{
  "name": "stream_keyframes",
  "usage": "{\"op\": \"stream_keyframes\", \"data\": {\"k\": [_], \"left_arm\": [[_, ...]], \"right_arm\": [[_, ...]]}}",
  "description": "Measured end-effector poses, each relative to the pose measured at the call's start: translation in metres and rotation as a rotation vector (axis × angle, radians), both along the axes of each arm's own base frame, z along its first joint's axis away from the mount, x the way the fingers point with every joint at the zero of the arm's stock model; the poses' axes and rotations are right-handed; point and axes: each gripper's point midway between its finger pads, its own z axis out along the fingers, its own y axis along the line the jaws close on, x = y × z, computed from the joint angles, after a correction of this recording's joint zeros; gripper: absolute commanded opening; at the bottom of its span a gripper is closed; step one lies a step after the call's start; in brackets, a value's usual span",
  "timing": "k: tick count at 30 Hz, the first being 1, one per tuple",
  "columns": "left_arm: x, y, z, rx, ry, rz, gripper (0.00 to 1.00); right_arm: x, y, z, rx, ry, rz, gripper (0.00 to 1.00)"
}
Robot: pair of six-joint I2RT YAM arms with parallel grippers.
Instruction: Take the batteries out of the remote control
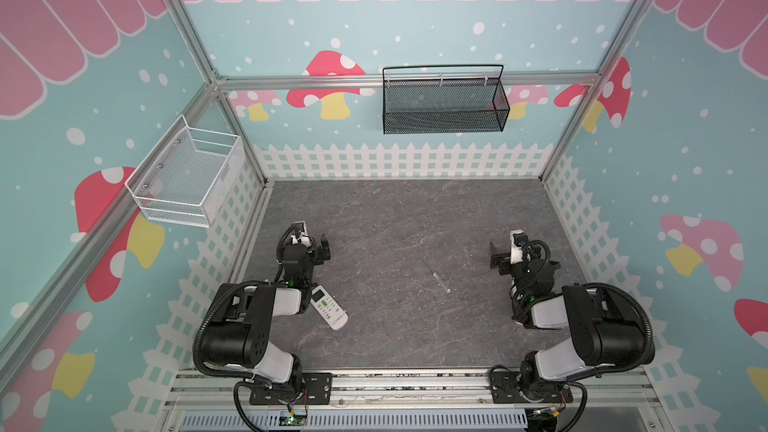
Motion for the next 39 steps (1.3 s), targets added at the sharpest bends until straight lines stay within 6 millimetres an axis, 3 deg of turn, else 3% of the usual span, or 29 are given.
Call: {"op": "stream_keyframes", "data": {"k": [13,15,20,24,29,35,39], "left_arm": [[0.000,-0.008,0.004,-0.001,0.025,-0.049,0.99],[0.003,-0.010,0.019,0.002,0.024,-0.062,0.99],[0.034,-0.020,0.083,0.023,0.038,-0.114,0.99],[0.038,-0.036,0.119,0.025,0.097,-0.161,0.99],[0.013,-0.064,0.138,-0.002,0.162,-0.259,0.99],[-0.004,-0.069,0.112,-0.069,0.284,-0.316,0.99],[-0.006,-0.055,0.096,-0.125,0.346,-0.274,0.99]], "right_arm": [[0.001,-0.002,0.001,0.004,0.012,-0.014,1.00],[0.008,-0.005,0.009,0.013,0.022,-0.030,1.00],[0.028,-0.009,0.052,0.068,-0.001,-0.058,0.99],[0.033,-0.002,0.060,0.147,0.064,-0.038,0.97],[0.028,0.029,0.052,0.234,0.197,0.026,0.96],[0.002,0.092,0.045,0.270,0.341,0.159,0.96],[-0.010,0.134,0.052,0.287,0.394,0.247,0.96]]}}
